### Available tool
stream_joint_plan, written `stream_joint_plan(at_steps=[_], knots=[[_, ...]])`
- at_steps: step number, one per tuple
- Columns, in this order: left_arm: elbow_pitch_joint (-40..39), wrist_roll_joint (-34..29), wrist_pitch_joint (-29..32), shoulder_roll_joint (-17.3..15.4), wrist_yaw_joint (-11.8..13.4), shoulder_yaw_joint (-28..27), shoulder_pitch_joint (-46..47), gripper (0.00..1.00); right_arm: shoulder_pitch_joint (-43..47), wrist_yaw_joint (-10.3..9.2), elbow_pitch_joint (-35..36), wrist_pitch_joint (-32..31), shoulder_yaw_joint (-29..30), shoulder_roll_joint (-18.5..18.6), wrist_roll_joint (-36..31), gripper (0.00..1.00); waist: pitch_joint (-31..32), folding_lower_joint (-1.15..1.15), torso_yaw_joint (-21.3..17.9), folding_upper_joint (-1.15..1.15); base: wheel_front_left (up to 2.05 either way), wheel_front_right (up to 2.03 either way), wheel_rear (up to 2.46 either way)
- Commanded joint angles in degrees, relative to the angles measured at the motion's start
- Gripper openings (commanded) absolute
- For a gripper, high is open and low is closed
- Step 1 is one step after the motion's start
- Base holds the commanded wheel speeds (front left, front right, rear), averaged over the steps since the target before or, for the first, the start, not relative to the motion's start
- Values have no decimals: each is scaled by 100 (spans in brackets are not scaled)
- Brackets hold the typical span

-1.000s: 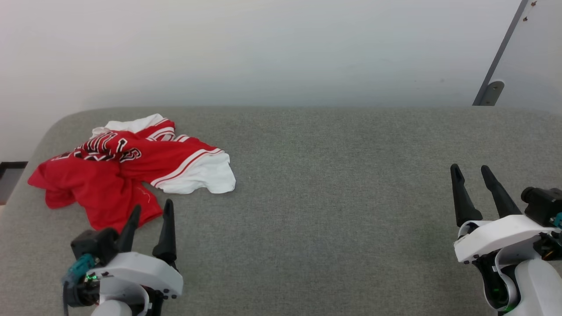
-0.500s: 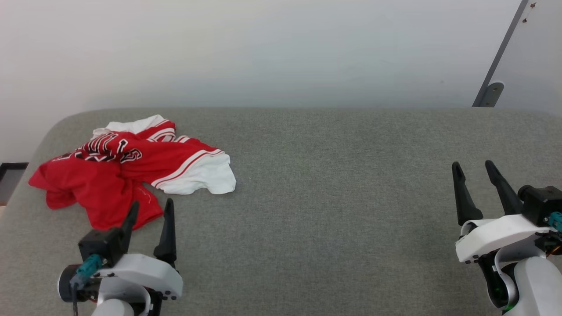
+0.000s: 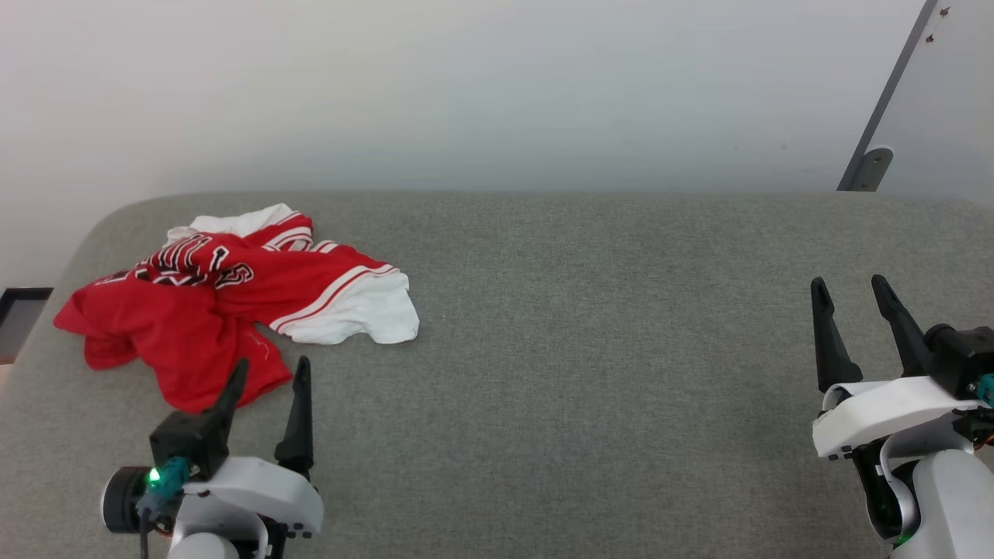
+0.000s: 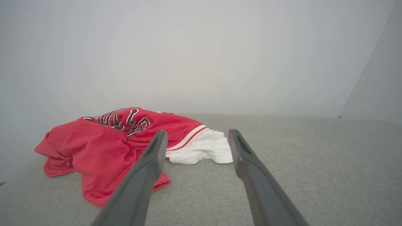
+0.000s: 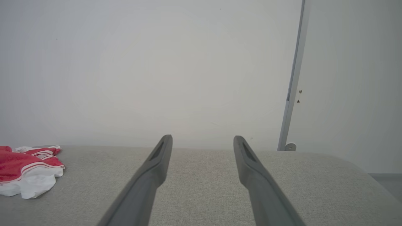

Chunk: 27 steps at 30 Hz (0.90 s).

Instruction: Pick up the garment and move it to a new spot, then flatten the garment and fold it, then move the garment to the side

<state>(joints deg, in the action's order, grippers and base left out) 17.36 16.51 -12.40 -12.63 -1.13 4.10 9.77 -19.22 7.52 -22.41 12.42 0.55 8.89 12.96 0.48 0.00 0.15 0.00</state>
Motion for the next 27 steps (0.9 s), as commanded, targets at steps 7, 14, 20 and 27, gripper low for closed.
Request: stream_joint_plan(at_steps=[7, 14, 20, 27], knots=[[102, -322, -114, 51, -175, -95, 107, 100, -86, -5, -42, 111, -1, 48, -268, 100, 3, 0, 42, 0, 0, 0, 0], [214, -538, -186, 201, -299, -187, 204, 100, -124, -5, -12, 185, 7, 35, -384, 100, -35, 0, 299, 0, 0, 0, 0], [236, -827, -244, 374, -184, -322, 136, 100, -15, -6, 26, 244, -264, 47, -432, 100, -37, 0, 931, 0, 0, 0, 0], [119, -1149, -276, 477, -86, -401, -37, 100, -34, -7, 28, 284, -471, -30, -456, 100, -19, 0, 1970, 0, 0, 0, 0]])
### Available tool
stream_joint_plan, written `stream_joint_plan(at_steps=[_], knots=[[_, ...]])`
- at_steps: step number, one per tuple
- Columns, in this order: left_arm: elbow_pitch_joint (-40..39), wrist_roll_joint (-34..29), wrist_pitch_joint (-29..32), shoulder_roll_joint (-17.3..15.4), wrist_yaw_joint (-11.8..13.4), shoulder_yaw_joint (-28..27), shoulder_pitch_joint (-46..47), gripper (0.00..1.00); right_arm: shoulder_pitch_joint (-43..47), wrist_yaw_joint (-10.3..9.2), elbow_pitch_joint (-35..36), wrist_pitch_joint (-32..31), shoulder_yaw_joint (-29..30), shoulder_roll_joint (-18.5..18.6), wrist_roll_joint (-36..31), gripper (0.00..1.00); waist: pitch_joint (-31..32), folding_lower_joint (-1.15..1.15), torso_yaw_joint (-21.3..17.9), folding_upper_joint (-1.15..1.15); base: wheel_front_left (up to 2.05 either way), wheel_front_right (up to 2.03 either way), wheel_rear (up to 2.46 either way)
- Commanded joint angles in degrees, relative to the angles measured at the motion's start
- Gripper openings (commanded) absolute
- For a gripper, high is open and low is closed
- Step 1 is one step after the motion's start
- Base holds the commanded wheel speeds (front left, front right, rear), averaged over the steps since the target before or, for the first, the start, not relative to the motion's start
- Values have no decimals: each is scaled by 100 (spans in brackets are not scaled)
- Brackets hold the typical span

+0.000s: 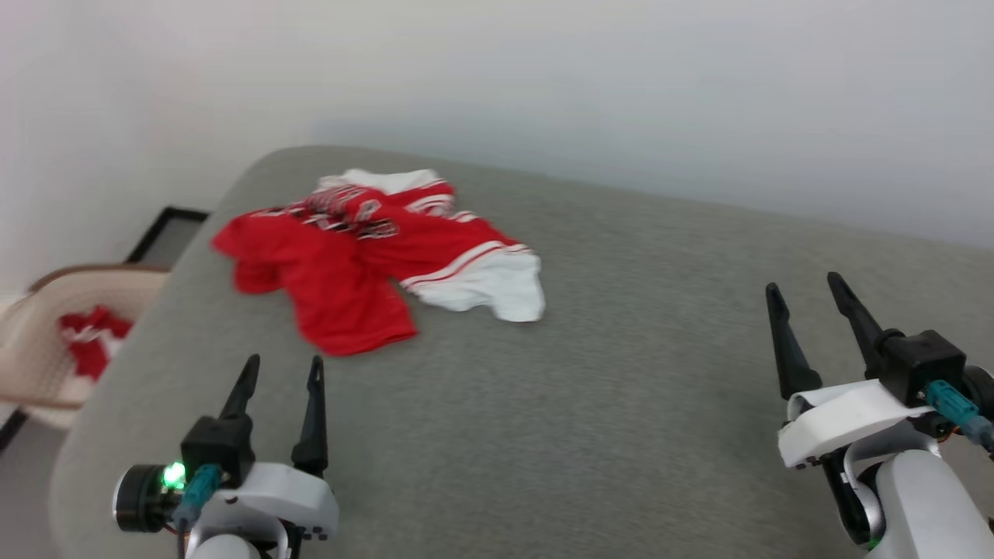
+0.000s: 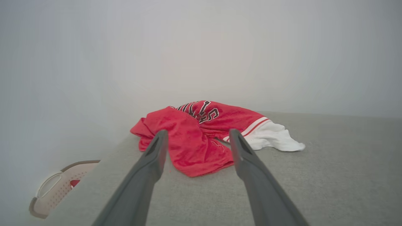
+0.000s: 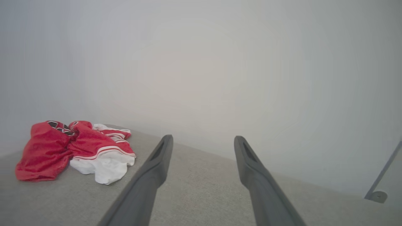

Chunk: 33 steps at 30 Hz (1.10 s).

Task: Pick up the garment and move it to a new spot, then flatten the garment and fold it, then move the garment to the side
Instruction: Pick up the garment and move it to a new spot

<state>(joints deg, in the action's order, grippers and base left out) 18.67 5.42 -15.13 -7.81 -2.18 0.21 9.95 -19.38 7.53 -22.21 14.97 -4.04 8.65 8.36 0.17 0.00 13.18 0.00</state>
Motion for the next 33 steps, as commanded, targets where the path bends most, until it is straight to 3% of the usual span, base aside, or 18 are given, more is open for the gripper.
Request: stream_joint_plan(at_steps=[1, 7, 16, 21, 26, 33], knots=[[-9, -48, -3, 9, 19, -27, -69, 100, -18, -8, 10, 30, -29, -7, 19, 100, 13, 0, 811, 0, 0, 0, 0], [-32, -68, -3, 109, 53, -110, -164, 100, -15, -8, 11, 29, -275, -44, 107, 100, 13, 0, 1592, 0, 0, 0, 0], [-466, 76, -2, 223, 211, -603, -547, 100, -588, -8, -221, 29, -1087, -109, 353, 100, -240, 0, 1772, 0, 0, 0, 0], [-463, 19, -2, 247, 90, -649, -569, 100, -558, -8, -255, 29, -1165, -58, 463, 100, -212, 0, 1739, 0, 0, 0, 0], [-39, -167, -2, 174, -208, -297, -61, 100, -264, -8, -141, 29, -844, 41, 436, 100, -222, 0, 1644, 0, 0, 0, 0], [938, -171, -2, -30, -467, 232, 1443, 100, -286, -8, 66, 29, -773, 162, 316, 100, -829, 0, 841, 0, 0, 0, 0]])
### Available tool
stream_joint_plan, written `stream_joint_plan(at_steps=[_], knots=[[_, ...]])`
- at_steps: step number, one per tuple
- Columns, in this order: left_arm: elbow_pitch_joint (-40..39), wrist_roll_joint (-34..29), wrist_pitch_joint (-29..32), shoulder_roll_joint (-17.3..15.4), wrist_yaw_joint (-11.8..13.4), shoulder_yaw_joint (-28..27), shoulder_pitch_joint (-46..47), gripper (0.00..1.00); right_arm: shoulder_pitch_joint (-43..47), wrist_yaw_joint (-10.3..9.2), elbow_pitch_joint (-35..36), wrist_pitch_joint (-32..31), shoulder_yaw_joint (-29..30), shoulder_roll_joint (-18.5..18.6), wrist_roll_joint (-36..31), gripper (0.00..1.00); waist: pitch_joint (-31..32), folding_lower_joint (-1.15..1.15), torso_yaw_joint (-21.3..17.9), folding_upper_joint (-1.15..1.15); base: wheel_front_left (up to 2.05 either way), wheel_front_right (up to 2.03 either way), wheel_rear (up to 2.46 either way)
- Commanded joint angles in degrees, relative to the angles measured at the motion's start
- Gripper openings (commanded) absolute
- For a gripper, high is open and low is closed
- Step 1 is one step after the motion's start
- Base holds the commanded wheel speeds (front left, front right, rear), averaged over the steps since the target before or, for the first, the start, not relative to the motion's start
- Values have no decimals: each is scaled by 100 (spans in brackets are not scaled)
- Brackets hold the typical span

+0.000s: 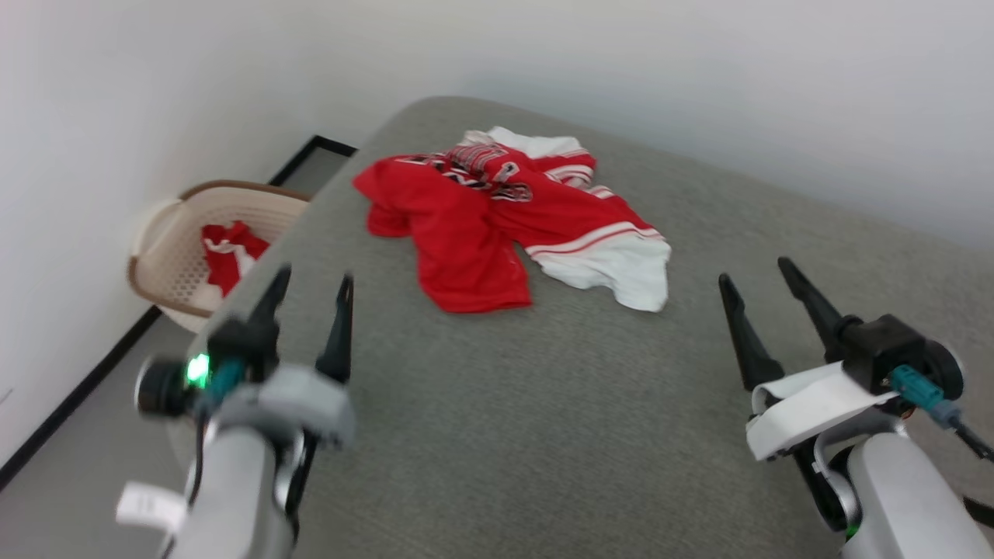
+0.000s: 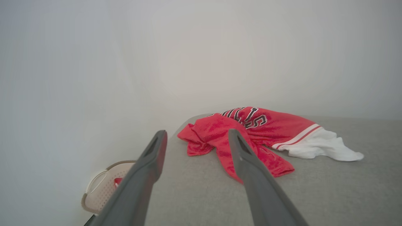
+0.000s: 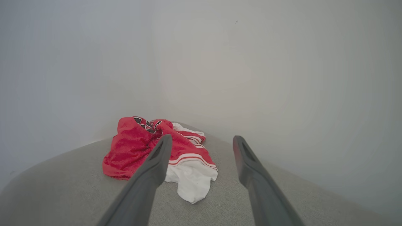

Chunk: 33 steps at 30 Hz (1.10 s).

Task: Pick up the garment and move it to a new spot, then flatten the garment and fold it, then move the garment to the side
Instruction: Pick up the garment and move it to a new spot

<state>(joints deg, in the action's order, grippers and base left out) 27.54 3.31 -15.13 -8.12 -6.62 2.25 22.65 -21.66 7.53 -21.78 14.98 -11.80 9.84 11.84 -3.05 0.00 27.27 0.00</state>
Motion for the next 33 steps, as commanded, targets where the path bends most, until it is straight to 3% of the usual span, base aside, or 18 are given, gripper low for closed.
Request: stream_joint_plan(at_steps=[1, 5, 8, 16, 24, 30, 33], knots=[[252, 94, -2, -51, -46, 85, 440, 100, -102, -8, 52, 28, 11, 51, -35, 100, -608, 0, -699, 0, 0, 0, 0], [1182, 511, 107, -310, -87, 245, 1475, 100, -269, -8, 152, 27, 23, 78, -33, 100, -1040, 0, -1271, 0, 0, 0, 0], [1824, 1162, 403, -494, -86, 450, 2142, 100, -419, -8, 220, 27, 2, 76, -23, 100, -1352, 0, -1703, 0, 0, 0, 0], [2604, 3220, 2331, -1439, -88, 1072, 3088, 100, -655, -8, 424, 18, 53, -67, 1, 100, -1983, 0, -2700, 0, 0, 0, 0], [2596, 4252, 3678, -2095, -89, 1449, 3306, 100, -753, -8, 588, 18, 199, -211, 43, 100, -2340, 0, -3209, 0, 0, 0, 0], [2710, 4677, 4008, -2412, -90, 1679, 3319, 100, -815, -8, 727, 19, 144, -325, 18, 100, -2582, 0, -3543, 0, 0, 0, 0], [2932, 4831, 4087, -2375, -90, 1746, 3266, 100, -783, -8, 779, 19, 155, -314, -7, 100, -2627, 0, -3613, 0, 0, 0, 0]])
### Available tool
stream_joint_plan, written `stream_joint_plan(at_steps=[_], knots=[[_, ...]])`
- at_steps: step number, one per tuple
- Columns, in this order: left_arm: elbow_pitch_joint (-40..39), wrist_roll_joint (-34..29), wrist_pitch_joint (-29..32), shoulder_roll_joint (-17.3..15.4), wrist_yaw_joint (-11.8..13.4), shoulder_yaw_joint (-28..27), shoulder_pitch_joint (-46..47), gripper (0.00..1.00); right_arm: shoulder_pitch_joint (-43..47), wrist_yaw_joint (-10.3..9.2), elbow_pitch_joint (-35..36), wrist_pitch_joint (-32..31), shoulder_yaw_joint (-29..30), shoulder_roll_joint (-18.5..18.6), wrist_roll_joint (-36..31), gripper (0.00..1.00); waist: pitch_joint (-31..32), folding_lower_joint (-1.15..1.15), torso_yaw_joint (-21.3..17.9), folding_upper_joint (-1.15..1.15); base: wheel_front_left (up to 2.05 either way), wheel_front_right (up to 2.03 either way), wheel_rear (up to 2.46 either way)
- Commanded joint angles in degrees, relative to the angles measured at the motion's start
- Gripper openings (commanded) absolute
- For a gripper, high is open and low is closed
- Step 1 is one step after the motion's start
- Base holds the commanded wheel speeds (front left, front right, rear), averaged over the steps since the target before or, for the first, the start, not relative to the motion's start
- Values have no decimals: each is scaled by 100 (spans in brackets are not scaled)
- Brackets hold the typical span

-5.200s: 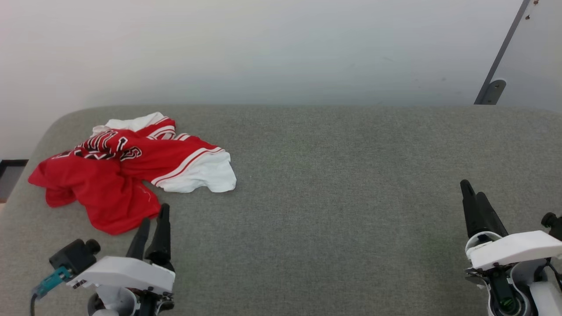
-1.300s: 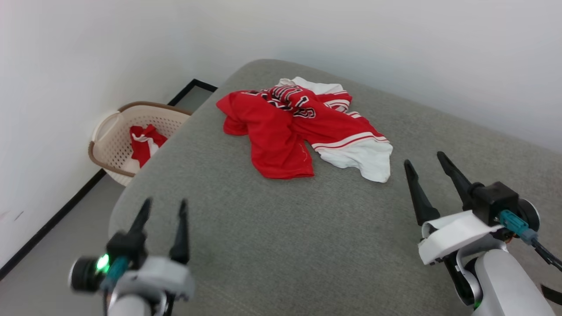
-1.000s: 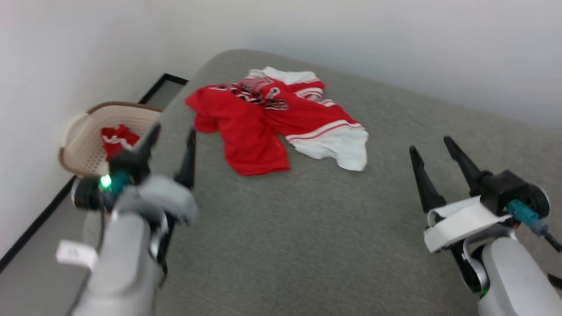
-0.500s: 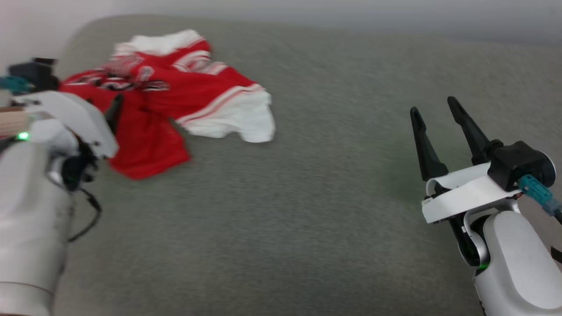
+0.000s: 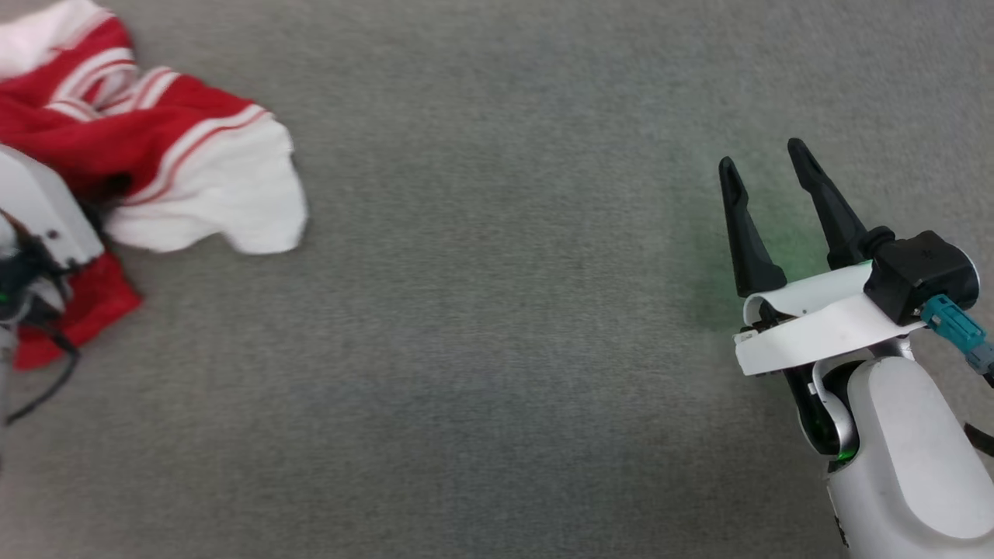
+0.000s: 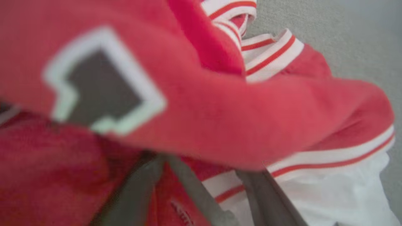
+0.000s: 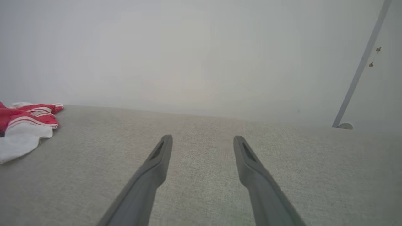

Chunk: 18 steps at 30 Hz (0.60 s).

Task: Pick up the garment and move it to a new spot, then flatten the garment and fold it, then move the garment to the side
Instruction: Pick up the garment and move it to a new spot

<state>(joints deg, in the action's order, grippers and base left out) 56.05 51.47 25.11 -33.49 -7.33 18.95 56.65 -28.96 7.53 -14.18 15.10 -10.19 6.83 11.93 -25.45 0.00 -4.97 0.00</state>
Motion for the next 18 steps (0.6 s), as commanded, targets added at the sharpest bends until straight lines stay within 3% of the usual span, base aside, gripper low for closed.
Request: stream_joint_plan(at_steps=[1, 2, 3, 4, 5, 6, 7, 15, 18], knots=[[123, 63, 46, 177, -18, 124, -159, 100, -43, -8, 35, 7, -2, 0, -19, 100, -390, 0, -399, 0, 0, 0, 0], [180, 88, 36, 191, -18, 151, -186, 100, -31, -8, 44, 7, 6, 14, -22, 100, -389, 0, -406, 0, 0, 0, 0], [229, 123, 28, 214, -18, 176, -220, 88, -22, -8, 47, 7, 13, 25, -25, 100, -387, 0, -409, 0, 0, 0, 0], [250, 151, 31, 248, -19, 230, -251, 58, -15, -8, 42, 7, 23, 38, -29, 100, -370, 0, -401, 0, 0, 0, 0], [259, 196, 21, 284, -19, 286, -284, 38, -6, -8, 32, 7, 35, 48, -34, 100, -354, 0, -388, 0, 0, 0, 0], [265, 228, 4, 317, -19, 332, -321, 7, -2, -8, 25, 7, 43, 58, -45, 100, -330, 0, -367, 0, 0, 0, 0], [266, 264, -31, 341, -20, 372, -350, 0, 4, -8, 22, 7, 38, 61, -58, 100, -300, 0, -341, 0, 0, 0, 0], [-238, 354, -740, 244, -41, 840, -357, 0, 158, -8, -80, 7, 0, 75, -34, 100, 219, 0, -25, 0, 0, 0, 0], [-657, 537, -850, 46, -34, 1040, -338, 0, 214, -8, -129, 7, 8, 52, -7, 100, 464, 0, 87, 0, 0, 0, 0]])
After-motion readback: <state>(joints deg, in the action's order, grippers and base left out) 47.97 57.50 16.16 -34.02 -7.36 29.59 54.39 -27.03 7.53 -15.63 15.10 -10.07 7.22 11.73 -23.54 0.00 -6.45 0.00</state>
